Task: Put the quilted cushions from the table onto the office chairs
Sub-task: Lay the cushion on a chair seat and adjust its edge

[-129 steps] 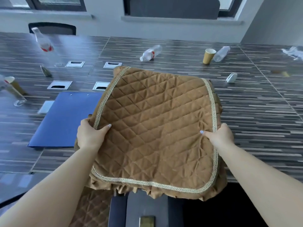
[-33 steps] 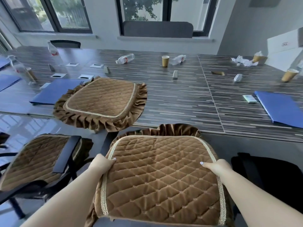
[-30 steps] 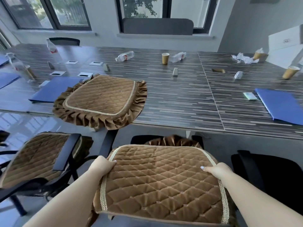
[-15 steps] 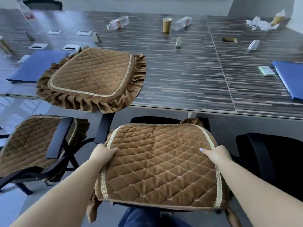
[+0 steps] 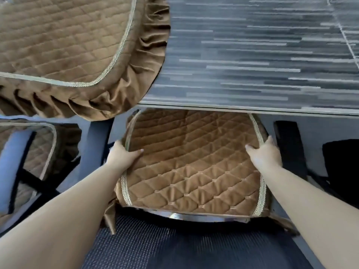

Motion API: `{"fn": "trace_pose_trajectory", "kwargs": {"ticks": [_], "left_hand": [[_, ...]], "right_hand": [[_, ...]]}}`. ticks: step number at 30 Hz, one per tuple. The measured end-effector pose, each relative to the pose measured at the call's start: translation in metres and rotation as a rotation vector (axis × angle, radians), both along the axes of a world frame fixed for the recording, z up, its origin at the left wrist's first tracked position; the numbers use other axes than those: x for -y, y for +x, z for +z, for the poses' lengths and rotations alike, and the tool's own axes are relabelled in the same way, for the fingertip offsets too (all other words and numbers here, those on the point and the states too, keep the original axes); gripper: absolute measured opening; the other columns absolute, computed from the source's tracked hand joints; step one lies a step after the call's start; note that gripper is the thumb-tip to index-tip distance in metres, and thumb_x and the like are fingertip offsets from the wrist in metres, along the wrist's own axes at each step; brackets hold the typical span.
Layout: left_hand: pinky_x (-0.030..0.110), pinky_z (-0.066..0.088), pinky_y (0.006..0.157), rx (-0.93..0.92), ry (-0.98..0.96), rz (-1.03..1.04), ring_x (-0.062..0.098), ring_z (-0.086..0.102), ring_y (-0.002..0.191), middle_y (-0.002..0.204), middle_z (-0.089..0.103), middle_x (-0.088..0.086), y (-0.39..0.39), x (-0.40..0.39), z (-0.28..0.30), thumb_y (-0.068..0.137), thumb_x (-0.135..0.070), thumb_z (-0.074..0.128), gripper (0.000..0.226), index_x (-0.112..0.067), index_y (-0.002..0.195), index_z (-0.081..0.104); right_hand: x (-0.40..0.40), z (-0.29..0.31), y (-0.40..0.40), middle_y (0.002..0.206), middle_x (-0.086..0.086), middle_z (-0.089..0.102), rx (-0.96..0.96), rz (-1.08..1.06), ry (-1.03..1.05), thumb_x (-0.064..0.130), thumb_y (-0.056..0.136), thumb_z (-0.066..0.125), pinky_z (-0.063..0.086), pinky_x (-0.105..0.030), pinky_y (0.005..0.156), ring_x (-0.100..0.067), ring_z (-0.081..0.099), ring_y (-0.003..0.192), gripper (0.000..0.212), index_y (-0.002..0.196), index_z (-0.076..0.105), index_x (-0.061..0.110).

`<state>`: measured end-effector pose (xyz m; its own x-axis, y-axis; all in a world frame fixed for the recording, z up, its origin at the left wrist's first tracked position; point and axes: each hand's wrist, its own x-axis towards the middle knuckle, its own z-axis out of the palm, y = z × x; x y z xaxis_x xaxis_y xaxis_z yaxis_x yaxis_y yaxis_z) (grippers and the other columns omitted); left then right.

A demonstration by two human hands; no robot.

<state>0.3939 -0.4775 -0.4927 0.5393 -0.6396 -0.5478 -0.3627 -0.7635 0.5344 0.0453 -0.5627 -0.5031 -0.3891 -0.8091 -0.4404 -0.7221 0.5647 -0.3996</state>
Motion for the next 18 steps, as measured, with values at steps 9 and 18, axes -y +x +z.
{"fn": "trace_pose_trajectory", "kwargs": {"ticks": [9, 18], "left_hand": [[0.050, 0.043, 0.103, 0.011, 0.076, -0.070, 0.035, 0.051, 0.123, 0.135, 0.053, 0.013, 0.000, 0.022, -0.139, 0.063, -0.037, 0.085, 0.095, -0.013, 0.139, 0.034], [0.048, 0.040, 0.102, 0.075, 0.222, -0.083, 0.036, 0.043, 0.130, 0.145, 0.042, 0.014, -0.007, -0.020, -0.161, 0.073, -0.024, 0.081, 0.100, -0.015, 0.149, 0.018]], "right_hand": [[0.025, -0.120, -0.005, 0.153, -0.016, 0.030, -0.051, -0.041, 0.059, 0.028, 0.086, 0.068, 0.032, -0.042, 0.108, -0.034, 0.033, 0.139, 0.084, 0.149, 0.017, 0.005], [-0.027, -0.148, -0.016, 0.131, -0.018, 0.054, -0.064, -0.059, 0.164, 0.030, 0.084, 0.069, 0.045, -0.041, 0.086, -0.040, 0.055, 0.114, 0.074, 0.141, 0.027, 0.008]]}}
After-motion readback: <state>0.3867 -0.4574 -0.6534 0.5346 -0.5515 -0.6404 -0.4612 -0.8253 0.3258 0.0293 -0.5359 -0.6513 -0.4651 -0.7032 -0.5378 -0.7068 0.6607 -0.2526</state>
